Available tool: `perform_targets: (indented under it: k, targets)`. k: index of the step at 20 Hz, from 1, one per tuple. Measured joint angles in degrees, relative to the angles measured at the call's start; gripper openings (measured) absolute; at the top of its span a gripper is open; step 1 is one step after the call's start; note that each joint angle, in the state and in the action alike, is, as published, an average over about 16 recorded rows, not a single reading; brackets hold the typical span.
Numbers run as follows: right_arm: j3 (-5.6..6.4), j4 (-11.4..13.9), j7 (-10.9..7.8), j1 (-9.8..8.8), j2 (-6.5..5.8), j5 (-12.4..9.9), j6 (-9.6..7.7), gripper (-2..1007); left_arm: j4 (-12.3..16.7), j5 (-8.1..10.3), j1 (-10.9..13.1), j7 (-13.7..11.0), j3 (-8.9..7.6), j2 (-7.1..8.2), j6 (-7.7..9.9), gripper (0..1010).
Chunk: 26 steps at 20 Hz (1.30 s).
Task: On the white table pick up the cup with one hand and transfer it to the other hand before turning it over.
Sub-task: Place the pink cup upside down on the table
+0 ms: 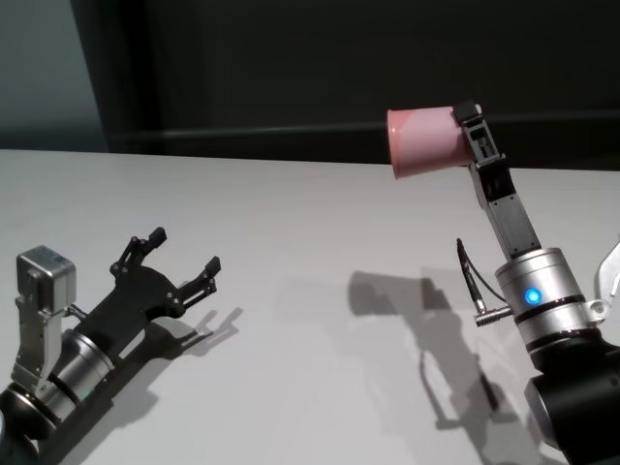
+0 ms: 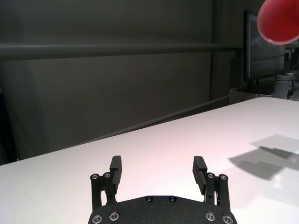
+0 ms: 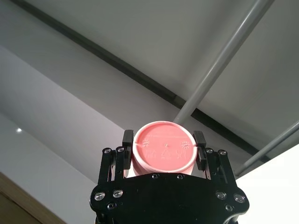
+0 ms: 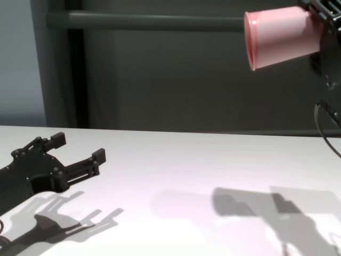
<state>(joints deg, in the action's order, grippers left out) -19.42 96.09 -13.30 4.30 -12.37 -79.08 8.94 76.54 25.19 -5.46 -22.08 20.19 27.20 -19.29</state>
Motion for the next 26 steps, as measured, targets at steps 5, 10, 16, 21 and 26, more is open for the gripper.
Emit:
perform_targets:
  k: [5,10,16,21,26]
  targets:
    - [-1.19,1.3,3.99,0.69,-1.58,5.1,0.99,738,0.0,0.02,0.0,0.0,0.0,0.01,0.02,1001]
    - [-2.87,2.3,9.2,1.89,-3.02,12.0,0.61,738,0.0,0.04,0.0,0.0,0.0,0.01,0.04,1001]
    - [-4.75,3.5,15.86,3.41,-4.67,20.6,-1.67,738,0.0,0.05,0.0,0.0,0.0,0.01,0.05,1001]
    - [-6.37,4.4,21.39,4.81,-6.07,27.1,-5.46,738,0.0,0.06,0.0,0.0,0.0,0.01,0.06,1001]
    - [-8.39,4.8,26.45,6.58,-7.38,33.1,-10.98,738,0.0,0.06,0.0,0.0,0.0,0.01,0.06,1001]
